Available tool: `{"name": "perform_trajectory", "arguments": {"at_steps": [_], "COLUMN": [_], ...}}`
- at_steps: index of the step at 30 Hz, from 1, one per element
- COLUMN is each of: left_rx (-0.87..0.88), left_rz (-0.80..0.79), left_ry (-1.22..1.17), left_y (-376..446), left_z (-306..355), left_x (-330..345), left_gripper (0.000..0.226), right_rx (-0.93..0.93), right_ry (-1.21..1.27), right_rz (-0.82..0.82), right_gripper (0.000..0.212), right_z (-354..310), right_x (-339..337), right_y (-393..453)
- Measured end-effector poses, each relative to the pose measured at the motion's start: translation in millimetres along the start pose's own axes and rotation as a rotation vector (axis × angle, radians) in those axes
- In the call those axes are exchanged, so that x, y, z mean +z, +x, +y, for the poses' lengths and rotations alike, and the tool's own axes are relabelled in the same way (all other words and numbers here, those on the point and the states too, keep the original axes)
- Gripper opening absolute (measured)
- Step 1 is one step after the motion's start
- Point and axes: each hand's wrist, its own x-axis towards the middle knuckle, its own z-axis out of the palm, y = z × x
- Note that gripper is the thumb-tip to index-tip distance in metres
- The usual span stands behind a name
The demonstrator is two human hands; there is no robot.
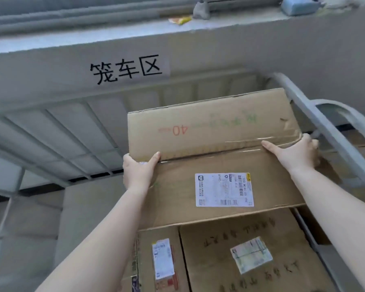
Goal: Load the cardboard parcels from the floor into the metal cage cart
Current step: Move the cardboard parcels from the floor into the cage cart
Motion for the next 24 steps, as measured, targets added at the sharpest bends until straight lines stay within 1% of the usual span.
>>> {"name": "perform_trajectory", "arguments": {"at_steps": [3, 8, 11, 13, 19, 22, 24], "left_rx": [-0.038, -0.085, -0.114, -0.130, -0.172, -0.183, -0.190], "left_rz": [-0.005, -0.039, -0.069, -0.075, -0.126, -0.155, -0.202], "left_ry": [0.030, 0.078, 0.085, 0.096, 0.160, 0.198, 0.253], "left_y": [27, 66, 94, 110, 129, 136, 137], "left_z": [-26, -74, -111, -134, -202, -223, -229], "left_x": [53, 139, 187, 213, 262, 272, 276], "left_gripper": [0.068, 0.069, 0.069, 0.065, 0.061, 0.062, 0.062], "right_rx": [0.002, 0.011, 0.045, 0.073, 0.139, 0.154, 0.147], "right_ry": [-0.032, -0.126, -0.163, -0.200, -0.258, -0.244, -0.211], "right_rz": [-0.035, -0.065, -0.102, -0.134, -0.257, -0.341, -0.422], "right_gripper": [0.102, 0.101, 0.100, 0.099, 0.101, 0.103, 0.101], "right_z": [27, 74, 104, 125, 185, 200, 204], "right_x": [49, 122, 167, 199, 278, 301, 309], "right_y": [45, 107, 134, 145, 166, 176, 177]}}
